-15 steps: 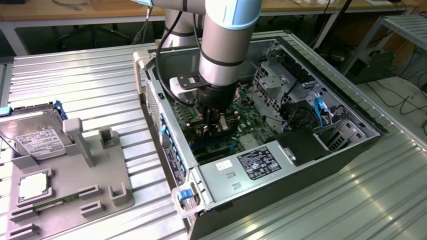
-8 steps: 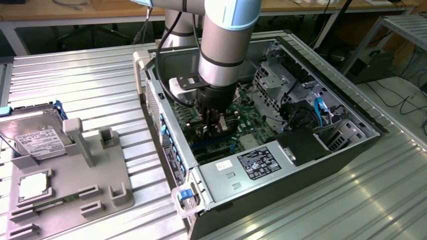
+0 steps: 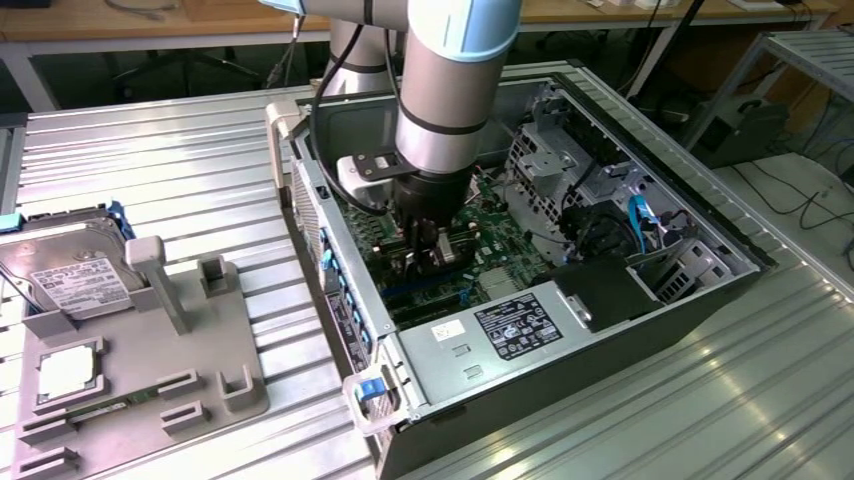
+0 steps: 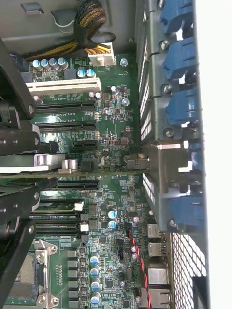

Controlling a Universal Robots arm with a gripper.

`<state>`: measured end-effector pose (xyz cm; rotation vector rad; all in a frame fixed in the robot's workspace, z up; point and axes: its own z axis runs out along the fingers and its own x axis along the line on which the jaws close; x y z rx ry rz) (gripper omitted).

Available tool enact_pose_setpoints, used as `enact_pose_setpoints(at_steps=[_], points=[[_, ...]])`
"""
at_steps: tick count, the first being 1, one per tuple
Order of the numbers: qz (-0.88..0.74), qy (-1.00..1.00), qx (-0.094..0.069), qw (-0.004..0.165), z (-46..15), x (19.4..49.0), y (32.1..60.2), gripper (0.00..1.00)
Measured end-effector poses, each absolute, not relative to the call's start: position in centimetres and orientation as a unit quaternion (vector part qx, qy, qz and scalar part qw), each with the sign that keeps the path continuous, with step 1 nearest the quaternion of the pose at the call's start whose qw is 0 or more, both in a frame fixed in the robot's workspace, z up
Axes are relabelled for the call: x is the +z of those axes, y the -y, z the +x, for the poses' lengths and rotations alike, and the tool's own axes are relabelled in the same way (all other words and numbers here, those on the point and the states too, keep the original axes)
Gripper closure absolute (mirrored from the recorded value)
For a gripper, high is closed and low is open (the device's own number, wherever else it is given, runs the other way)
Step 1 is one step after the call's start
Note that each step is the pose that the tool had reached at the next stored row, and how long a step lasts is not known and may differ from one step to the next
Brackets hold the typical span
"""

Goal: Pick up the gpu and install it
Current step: 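Insert the gpu into the slot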

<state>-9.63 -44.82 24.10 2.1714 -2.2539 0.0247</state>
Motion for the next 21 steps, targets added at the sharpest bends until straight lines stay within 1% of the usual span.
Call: enact_pose_setpoints(at_steps=[17, 21], points=[[0.694, 0.720, 0.009, 0.004, -9.74, 24.00, 44.79, 0.70], [0.694, 0.720, 0.010, 0.004, -9.78, 23.60, 44.79, 0.70]])
